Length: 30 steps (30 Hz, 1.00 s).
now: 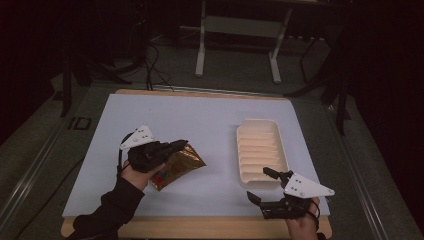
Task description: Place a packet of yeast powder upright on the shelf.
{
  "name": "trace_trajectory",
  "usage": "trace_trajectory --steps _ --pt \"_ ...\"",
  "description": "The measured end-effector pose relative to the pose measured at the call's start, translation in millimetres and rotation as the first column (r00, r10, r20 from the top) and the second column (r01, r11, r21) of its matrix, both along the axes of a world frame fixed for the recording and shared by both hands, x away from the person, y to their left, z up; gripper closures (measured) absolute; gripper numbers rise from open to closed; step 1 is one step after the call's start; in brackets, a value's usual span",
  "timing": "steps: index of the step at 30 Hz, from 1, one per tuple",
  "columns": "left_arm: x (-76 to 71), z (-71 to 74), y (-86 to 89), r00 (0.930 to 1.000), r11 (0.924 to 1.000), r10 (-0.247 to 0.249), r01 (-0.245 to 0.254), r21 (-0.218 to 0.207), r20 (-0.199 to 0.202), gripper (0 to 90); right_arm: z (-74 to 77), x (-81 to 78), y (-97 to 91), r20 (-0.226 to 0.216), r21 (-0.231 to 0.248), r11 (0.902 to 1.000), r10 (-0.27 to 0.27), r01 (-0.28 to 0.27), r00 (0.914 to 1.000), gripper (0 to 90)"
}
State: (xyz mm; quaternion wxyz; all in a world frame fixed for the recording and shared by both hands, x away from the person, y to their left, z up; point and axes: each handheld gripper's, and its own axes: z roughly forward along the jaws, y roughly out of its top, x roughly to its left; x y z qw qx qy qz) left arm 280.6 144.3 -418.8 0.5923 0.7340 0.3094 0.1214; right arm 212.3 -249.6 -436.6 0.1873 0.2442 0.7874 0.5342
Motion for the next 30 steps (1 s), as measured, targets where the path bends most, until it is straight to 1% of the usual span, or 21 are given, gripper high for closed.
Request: trace_trajectory --steps 2,4,5,6,8,9,10,11,13,14,16,18,19,20,21,23,25,26,28,29,30 --pt "-1.0 0.9 -4.4 0.9999 0.9989 -0.009 0.010 -0.045 0.012 90.0 3.3 0.9 5.6 -0.019 -0.005 0.9996 0.029 -0.029 0.9994 14.7" --pt "-0.8 1.1 -9.5 0.9997 0.9955 -0.022 0.022 -0.093 0.005 90.0 5.1 1.2 10.9 -0.031 -0.011 0.9990 0.043 -0.043 0.9986 14.7" --pt "-0.7 0.8 -11.5 0.9996 0.9923 -0.030 0.030 -0.120 0.004 90.0 5.1 1.2 10.9 -0.031 -0.011 0.9990 0.043 -0.043 0.9986 14.7" --pt "-0.2 1.1 -16.9 0.9987 0.9865 -0.050 0.051 -0.156 0.005 90.0 6.6 2.3 16.9 -0.036 -0.012 0.9964 0.083 -0.084 0.9959 14.6" --pt "-0.3 1.3 -19.8 0.9982 0.9831 -0.060 0.061 -0.173 0.010 90.0 9.7 3.1 21.4 -0.009 -0.007 0.9947 0.103 -0.103 0.9947 14.3" --pt "-1.5 3.1 -27.1 0.9973 0.9825 -0.067 0.071 -0.172 0.030 90.0 11.7 4.6 23.5 -0.011 0.004 0.9932 0.116 -0.116 0.9932 13.8" --pt "-2.0 3.9 -30.4 0.9967 0.9782 -0.074 0.079 -0.192 0.032 90.0 13.7 6.0 25.8 -0.010 0.008 0.9932 0.116 -0.116 0.9932 13.8" --pt "-2.0 3.9 -30.4 0.9967 0.9782 -0.074 0.079 -0.192 0.032 90.0 13.7 6.0 25.8 -0.010 0.008 0.9932 0.116 -0.116 0.9932 13.8" --pt "-3.5 5.5 -36.9 0.9955 0.9720 -0.083 0.091 -0.217 0.046 90.0 18.5 11.0 31.8 -0.033 -0.010 0.9929 0.118 -0.118 0.9925 14.7" --pt "-5.0 6.6 -42.2 0.9935 0.9595 -0.098 0.110 -0.259 0.058 90.0 22.6 14.4 36.7 -0.057 0.002 0.9922 0.125 -0.125 0.9905 13.7" --pt "-6.0 7.9 -48.2 0.9914 0.9489 -0.106 0.124 -0.290 0.076 90.0 26.0 18.1 41.8 -0.090 0.022 0.9919 0.127 -0.125 0.9879 12.3" --pt "-6.6 8.1 -50.0 0.9911 0.9454 -0.107 0.126 -0.301 0.079 90.0 28.1 21.1 45.1 -0.109 0.040 0.9911 0.131 -0.127 0.9854 12.0" --pt "-7.0 9.3 -54.7 0.9889 0.9460 -0.116 0.138 -0.293 0.092 90.0 30.0 24.5 49.0 -0.129 0.086 0.9881 0.138 -0.128 0.9819 10.6" --pt "-7.0 9.3 -54.7 0.9889 0.9460 -0.116 0.138 -0.293 0.092 90.0 30.0 24.5 49.0 -0.129 0.086 0.9881 0.138 -0.128 0.9819 10.6" --pt "-7.0 8.9 -56.8 0.9886 0.9416 -0.119 0.142 -0.305 0.091 90.0 31.4 27.8 54.3 -0.151 0.099 0.9866 0.144 -0.130 0.9780 10.5" --pt "-6.7 8.6 -60.7 0.9881 0.9376 -0.128 0.149 -0.314 0.085 90.0 30.7 30.1 59.1 -0.153 0.101 0.9870 0.139 -0.125 0.9783 10.3" --pt "-7.2 8.8 -63.1 0.9866 0.9263 -0.140 0.161 -0.341 0.085 90.0 29.8 31.8 63.1 -0.151 0.081 0.9905 0.123 -0.111 0.9809 10.3" --pt "-7.5 9.1 -63.9 0.9861 0.9255 -0.140 0.162 -0.342 0.090 90.0 29.8 31.8 63.1 -0.151 0.081 0.9905 0.123 -0.111 0.9809 10.3" --pt "-7.1 8.8 -65.0 0.9842 0.9143 -0.155 0.176 -0.365 0.086 90.0 29.1 33.8 67.3 -0.153 0.068 0.9932 0.103 -0.094 0.9827 16.3" --pt "-7.5 8.5 -65.8 0.9848 0.9140 -0.149 0.171 -0.368 0.090 90.0 29.1 33.8 67.3 -0.153 0.068 0.9932 0.103 -0.094 0.9827 16.3" --pt "-7.6 8.3 -66.2 0.9840 0.9127 -0.153 0.176 -0.369 0.091 90.0 28.8 35.8 70.0 -0.162 0.058 0.9946 0.095 -0.086 0.9823 26.9"
